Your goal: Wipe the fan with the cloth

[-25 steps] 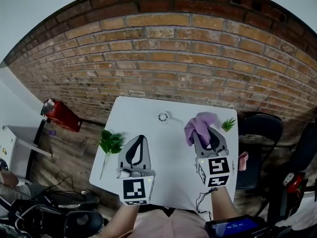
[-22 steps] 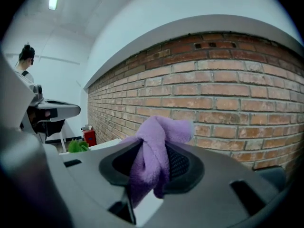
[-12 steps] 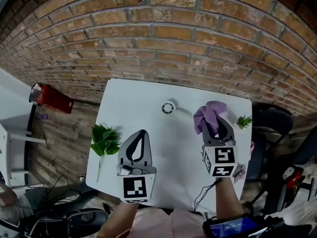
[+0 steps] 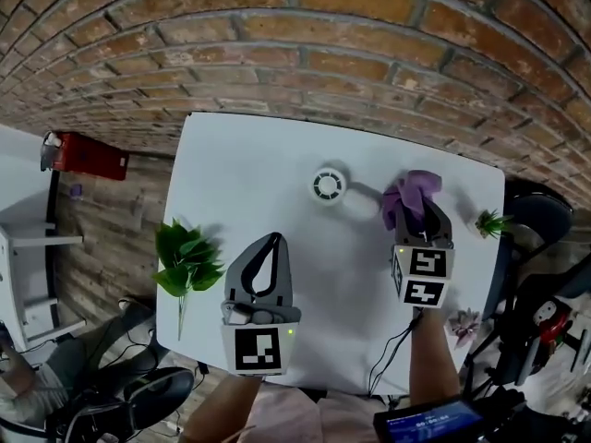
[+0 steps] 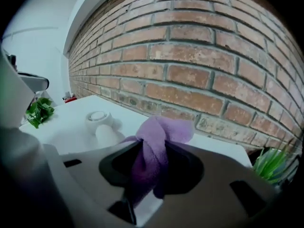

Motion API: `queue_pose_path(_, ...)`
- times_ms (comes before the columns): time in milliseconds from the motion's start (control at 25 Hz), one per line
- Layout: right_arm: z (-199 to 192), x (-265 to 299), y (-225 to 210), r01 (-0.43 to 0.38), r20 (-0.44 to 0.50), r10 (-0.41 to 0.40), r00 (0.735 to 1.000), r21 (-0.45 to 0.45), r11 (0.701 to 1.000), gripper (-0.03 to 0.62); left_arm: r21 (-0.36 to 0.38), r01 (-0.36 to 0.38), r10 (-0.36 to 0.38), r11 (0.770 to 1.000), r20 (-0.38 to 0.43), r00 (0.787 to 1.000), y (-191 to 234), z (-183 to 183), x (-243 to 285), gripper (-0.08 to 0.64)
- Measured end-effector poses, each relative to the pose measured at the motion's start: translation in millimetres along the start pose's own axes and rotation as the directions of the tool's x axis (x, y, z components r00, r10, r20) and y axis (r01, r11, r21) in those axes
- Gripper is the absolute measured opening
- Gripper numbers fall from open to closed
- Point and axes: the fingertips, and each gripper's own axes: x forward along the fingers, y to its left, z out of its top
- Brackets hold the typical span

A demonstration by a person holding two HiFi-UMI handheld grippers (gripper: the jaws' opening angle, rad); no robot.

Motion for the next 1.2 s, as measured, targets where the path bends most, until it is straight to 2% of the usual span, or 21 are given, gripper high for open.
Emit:
queue_pose_path(120,-5.6,7.7,18.5,-0.029,-0.042,0.027,0.999,-0.026,0.999,0.133,0.000,0.007,-0.007,1.000,-0.015,1.000,3.1,-5.3,7.1,0.012)
queue_pose_path(440,-11.6,-10.5,82.7,-0.153,-0.055,0.152,0.987,-0.013,0.988,0.133,0.001,0.040,-0.040,0.999,-0.016,0.999,1.6,-3.8,22.2,0.014)
queue_pose_path(600,-10.2,-19.5,123.1,-0.259,-0.042,0.257,0.965,-0.025,0.966,0.133,0.054,0.074,-0.073,0.996,-0.025,0.997,-6.3,-0.8,30.4,0.014)
queue_pose_path(760,-8.8,-32.4,122.1,-0.267,-0.020,0.267,0.963,0.001,0.964,0.133,0.096,0.135,-0.128,0.986,-0.074,0.989,-15.8,-6.5,41.0,0.014)
queue_pose_path(800,-9.0,-36.5,117.2,-0.260,-0.015,0.260,0.965,0.010,0.966,0.133,0.092,0.158,-0.149,0.983,-0.096,0.984,-18.4,-9.4,45.3,0.022)
queue_pose_path(840,-9.3,-40.6,111.7,-0.250,-0.012,0.250,0.968,0.017,0.968,0.133,0.083,0.184,-0.173,0.979,-0.124,0.977,-21.5,-13.6,50.3,0.069)
queue_pose_path(880,-9.5,-44.8,106.1,-0.239,-0.010,0.239,0.971,0.023,0.971,0.133,0.071,0.210,-0.197,0.975,-0.155,0.968,-25.3,-18.7,55.5,0.147)
queue_pose_path(920,-9.7,-49.0,100.7,-0.229,-0.007,0.229,0.973,0.028,0.973,0.133,0.058,0.233,-0.219,0.971,-0.187,0.958,-29.7,-24.7,60.5,0.180)
queue_pose_path(1040,-9.6,-60.8,87.8,-0.204,0.001,0.204,0.979,0.045,0.978,0.133,0.036,0.286,-0.265,0.957,-0.284,0.921,-43.7,-48.3,73.0,0.222)
queue_pose_path(1200,-10.5,-70.7,77.0,-0.185,0.006,0.184,0.983,0.056,0.981,0.135,0.031,0.321,-0.285,0.947,-0.383,0.879,-53.3,-76.4,83.4,0.243)
